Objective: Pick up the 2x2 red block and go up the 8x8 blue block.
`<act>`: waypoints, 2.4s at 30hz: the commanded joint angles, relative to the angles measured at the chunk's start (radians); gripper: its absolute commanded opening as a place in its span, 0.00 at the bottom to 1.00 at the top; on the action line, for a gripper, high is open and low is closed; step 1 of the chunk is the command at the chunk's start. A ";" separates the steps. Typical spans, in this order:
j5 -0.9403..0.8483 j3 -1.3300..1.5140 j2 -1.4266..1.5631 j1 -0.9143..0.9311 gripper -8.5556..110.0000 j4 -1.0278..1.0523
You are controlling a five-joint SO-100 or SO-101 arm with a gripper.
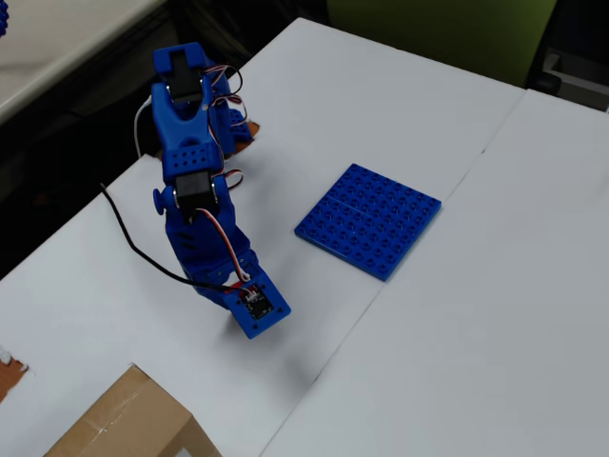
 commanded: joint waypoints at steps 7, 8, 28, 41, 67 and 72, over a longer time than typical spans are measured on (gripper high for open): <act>-0.006 -0.032 0.014 -0.009 0.19 0.008; -0.006 -0.031 0.014 -0.009 0.18 0.008; -0.046 -0.020 0.083 -0.031 0.09 0.048; 0.040 -0.041 0.195 -0.058 0.09 0.170; 0.236 -0.086 0.506 -0.379 0.07 0.259; 0.238 -0.086 0.540 -0.437 0.07 0.250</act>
